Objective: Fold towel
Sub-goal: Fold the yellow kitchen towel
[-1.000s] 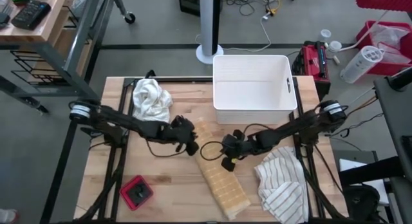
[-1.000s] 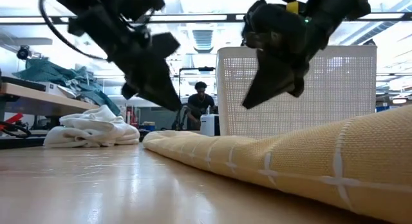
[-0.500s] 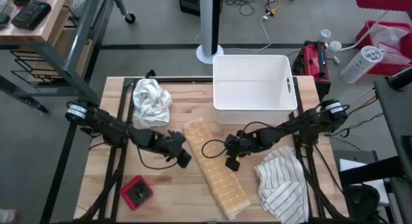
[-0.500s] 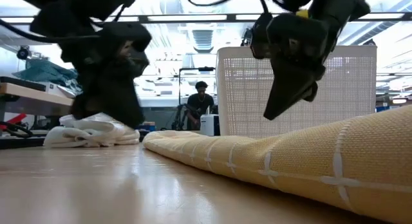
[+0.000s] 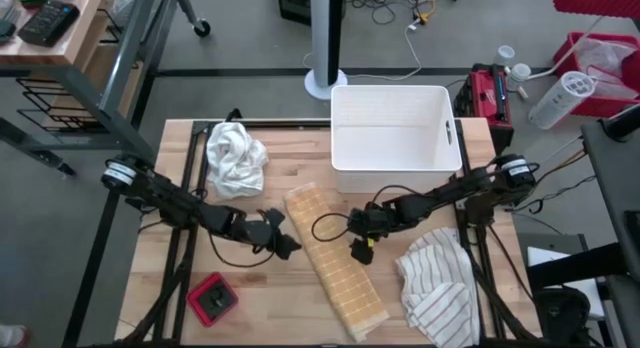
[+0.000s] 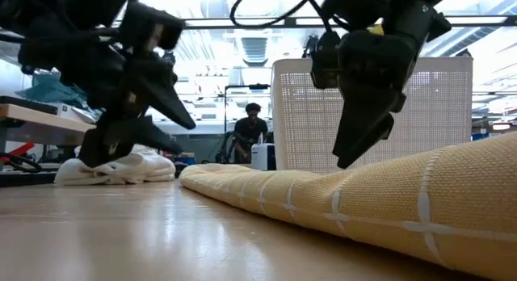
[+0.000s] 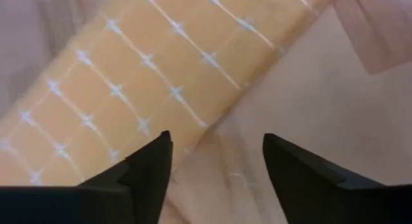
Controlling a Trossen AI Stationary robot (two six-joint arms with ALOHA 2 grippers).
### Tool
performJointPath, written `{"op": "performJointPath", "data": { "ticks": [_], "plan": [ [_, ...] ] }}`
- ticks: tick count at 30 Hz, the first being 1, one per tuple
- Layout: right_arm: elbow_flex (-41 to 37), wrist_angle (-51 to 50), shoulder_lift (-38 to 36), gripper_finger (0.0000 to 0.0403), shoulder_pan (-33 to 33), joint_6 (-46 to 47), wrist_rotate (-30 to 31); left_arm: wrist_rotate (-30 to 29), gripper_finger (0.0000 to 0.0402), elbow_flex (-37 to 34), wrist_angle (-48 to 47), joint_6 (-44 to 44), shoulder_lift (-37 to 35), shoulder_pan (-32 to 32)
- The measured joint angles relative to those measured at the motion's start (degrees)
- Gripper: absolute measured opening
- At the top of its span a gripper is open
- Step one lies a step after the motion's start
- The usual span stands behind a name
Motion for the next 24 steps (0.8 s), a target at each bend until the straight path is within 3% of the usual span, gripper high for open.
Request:
{"op": "performJointPath", "data": {
  "ticks": [3,13,18,24],
  "plan": [
    [-0.1,0.0,0.0,0.0264,-0.3,0.0,0.2,-2.4,0.0179,0.1,-0.8,-1.5,1.1,0.0],
    [-2.0,-0.1,0.0,0.0295,-0.5,0.8,0.2,-0.7,0.0242,8.2,-9.0,-5.1,10.1,0.0],
    [-4.9,2.1,0.0,0.0292,-0.5,1.4,0.0,-0.4,0.0253,13.5,-8.9,-3.9,15.2,0.3],
    [-8.2,15.8,0.0,0.0283,-0.8,2.0,-6.5,-0.5,0.024,17.9,-8.5,-1.7,19.8,0.6]
  ]
}}
